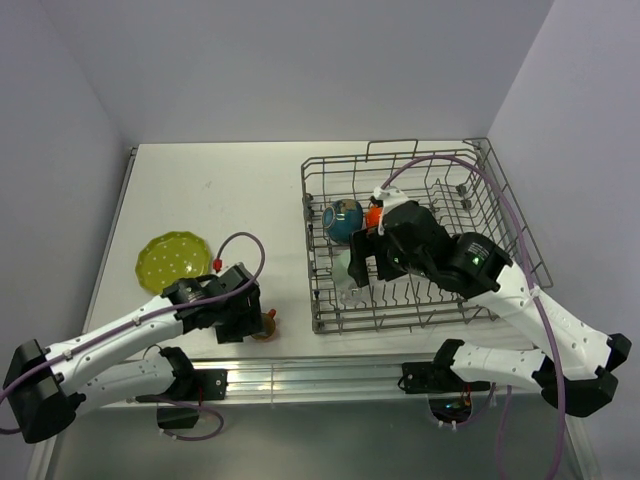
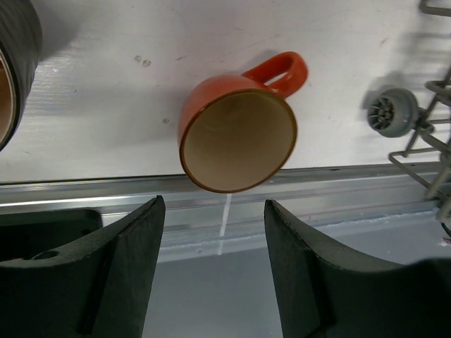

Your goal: Load the mixed dishes into the dish rack

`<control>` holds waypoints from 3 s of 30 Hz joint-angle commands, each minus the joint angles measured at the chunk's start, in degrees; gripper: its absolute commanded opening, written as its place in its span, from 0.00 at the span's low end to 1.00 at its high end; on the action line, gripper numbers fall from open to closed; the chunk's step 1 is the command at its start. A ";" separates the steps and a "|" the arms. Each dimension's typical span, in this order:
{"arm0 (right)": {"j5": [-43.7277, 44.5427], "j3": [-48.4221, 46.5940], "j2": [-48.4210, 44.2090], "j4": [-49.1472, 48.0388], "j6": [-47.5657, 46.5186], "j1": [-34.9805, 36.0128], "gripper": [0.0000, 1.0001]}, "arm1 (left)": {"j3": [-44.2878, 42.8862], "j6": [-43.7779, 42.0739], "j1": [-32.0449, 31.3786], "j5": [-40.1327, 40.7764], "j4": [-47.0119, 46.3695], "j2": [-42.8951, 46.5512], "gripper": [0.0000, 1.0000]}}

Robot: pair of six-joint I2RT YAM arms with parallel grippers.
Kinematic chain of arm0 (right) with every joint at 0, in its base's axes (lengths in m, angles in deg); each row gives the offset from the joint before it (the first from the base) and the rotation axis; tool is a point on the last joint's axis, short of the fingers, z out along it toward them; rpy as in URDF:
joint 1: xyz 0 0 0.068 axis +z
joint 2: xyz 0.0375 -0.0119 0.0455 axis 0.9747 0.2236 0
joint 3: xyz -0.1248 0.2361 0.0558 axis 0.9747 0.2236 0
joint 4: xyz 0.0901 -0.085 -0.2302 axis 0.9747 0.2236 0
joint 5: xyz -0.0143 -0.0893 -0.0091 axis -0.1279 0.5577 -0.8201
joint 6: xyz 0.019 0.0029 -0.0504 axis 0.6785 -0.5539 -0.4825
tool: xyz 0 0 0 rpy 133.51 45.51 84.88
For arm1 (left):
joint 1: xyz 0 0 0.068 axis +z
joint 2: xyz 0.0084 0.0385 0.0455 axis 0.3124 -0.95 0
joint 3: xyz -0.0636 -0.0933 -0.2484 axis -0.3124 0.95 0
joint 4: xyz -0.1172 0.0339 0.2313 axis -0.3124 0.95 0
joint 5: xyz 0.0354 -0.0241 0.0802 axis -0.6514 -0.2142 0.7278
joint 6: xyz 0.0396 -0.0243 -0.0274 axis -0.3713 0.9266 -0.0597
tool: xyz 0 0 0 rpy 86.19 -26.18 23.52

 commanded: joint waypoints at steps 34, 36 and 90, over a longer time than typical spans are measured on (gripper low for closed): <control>-27.36 5.22 -8.48 -13.51 0.18 -1.37 1.00 | -10.42 -5.96 -1.14 -6.76 -25.35 10.01 0.00; -33.08 6.44 -9.62 -17.29 1.24 -1.37 1.00 | -8.23 -4.73 -1.14 -11.06 -32.53 11.69 0.00; -43.03 18.93 -11.56 -52.19 8.19 -1.19 0.77 | 13.58 21.29 -3.42 -26.72 -105.88 1.15 0.00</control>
